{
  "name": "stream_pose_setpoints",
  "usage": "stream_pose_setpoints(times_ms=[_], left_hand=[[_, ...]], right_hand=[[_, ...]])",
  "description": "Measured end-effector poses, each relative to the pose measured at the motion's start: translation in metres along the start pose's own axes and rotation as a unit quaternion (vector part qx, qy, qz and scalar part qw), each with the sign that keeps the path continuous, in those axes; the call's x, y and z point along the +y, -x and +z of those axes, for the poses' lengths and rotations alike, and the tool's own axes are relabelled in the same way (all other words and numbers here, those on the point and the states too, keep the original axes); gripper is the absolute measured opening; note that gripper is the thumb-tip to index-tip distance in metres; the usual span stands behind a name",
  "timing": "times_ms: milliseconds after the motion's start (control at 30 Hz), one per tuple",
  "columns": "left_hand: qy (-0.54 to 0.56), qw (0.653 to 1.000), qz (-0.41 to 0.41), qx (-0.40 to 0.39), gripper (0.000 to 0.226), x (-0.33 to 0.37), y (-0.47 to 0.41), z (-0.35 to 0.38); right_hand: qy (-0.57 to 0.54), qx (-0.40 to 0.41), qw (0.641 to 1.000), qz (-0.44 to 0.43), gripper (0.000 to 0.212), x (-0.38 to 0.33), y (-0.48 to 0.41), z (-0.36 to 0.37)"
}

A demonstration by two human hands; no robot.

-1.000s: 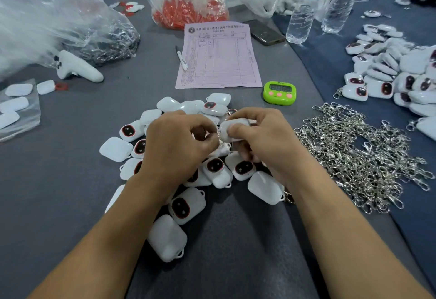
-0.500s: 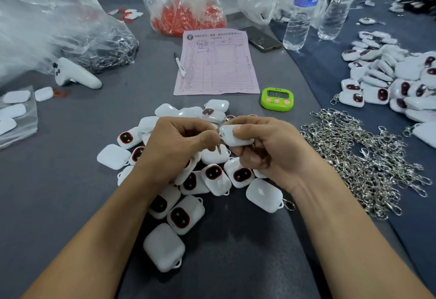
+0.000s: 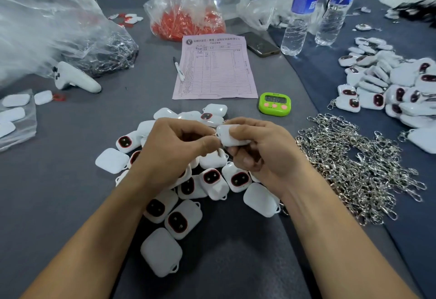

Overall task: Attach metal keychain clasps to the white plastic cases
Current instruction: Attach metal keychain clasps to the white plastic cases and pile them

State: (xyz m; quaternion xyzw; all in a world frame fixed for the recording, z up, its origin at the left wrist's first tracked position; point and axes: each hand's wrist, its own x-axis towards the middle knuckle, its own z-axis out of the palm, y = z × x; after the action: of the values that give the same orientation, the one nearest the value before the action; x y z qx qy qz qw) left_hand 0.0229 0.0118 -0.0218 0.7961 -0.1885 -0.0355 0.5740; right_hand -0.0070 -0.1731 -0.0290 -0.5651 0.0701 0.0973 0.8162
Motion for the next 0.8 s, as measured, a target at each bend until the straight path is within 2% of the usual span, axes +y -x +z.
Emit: stream_pose_setpoints(times_ms=[67, 167, 233, 267, 300, 333, 367, 400, 433, 500, 533, 600, 667, 700, 800], left_hand=[[0.015, 1.000, -0.011, -0.022, 0.015, -0.001, 0.000, 0.002], [0.020, 1.000, -0.004, 0.000, 0.017, 0.000, -0.001, 0.002], [-0.104, 0.993, 0.054, 0.015, 0.014, 0.000, -0.003, -0.001], [-0.212, 0.972, 0.102, 0.011, 0.009, 0.000, -0.004, -0.003], [-0.321, 0.934, 0.159, 0.011, 0.010, 0.002, -0.005, -0.003], [-0.398, 0.894, 0.206, 0.014, 0.014, 0.003, -0.006, -0.003], [-0.432, 0.871, 0.231, 0.024, 0.017, 0.003, -0.006, -0.002], [-0.432, 0.871, 0.231, 0.041, 0.018, 0.003, -0.005, 0.001], [-0.396, 0.895, 0.197, 0.054, 0.017, 0.005, -0.004, 0.003], [-0.193, 0.977, 0.074, 0.060, 0.005, 0.004, -0.003, 0.005], [-0.087, 0.995, 0.011, 0.044, 0.005, 0.005, -0.003, 0.005], [0.003, 1.000, -0.031, -0.003, 0.017, 0.008, -0.002, 0.005], [0.019, 0.999, -0.014, -0.045, 0.036, 0.010, -0.001, 0.006], [0.024, 0.999, -0.010, -0.047, 0.038, 0.010, -0.001, 0.007], [-0.031, 0.999, 0.012, 0.007, 0.022, 0.005, -0.004, 0.006]], right_hand=[[-0.007, 0.002, 1.000, 0.000, 0.020, 0.001, 0.000, 0.001], [0.014, 0.022, 0.999, -0.038, 0.015, 0.001, 0.001, 0.002], [0.072, 0.050, 0.991, -0.106, 0.016, 0.002, 0.001, 0.005], [0.132, 0.069, 0.978, -0.147, 0.012, 0.005, 0.002, 0.008], [0.200, 0.089, 0.958, -0.184, 0.008, 0.008, 0.003, 0.012], [0.251, 0.105, 0.939, -0.211, 0.007, 0.011, 0.003, 0.016], [0.265, 0.118, 0.931, -0.222, 0.007, 0.013, 0.001, 0.017], [0.236, 0.123, 0.940, -0.211, 0.007, 0.014, 0.000, 0.017], [0.174, 0.118, 0.961, -0.180, 0.009, 0.012, -0.001, 0.015], [0.035, 0.082, 0.992, -0.091, 0.013, 0.006, -0.002, 0.010], [-0.008, 0.063, 0.996, -0.055, 0.015, 0.004, -0.002, 0.008], [-0.048, 0.035, 0.998, -0.025, 0.018, 0.003, -0.001, 0.007], [-0.065, 0.023, 0.997, -0.018, 0.019, 0.003, -0.001, 0.008], [-0.068, 0.025, 0.997, -0.021, 0.019, 0.003, 0.000, 0.010], [-0.027, 0.071, 0.993, -0.088, 0.016, 0.005, 0.000, 0.013]])
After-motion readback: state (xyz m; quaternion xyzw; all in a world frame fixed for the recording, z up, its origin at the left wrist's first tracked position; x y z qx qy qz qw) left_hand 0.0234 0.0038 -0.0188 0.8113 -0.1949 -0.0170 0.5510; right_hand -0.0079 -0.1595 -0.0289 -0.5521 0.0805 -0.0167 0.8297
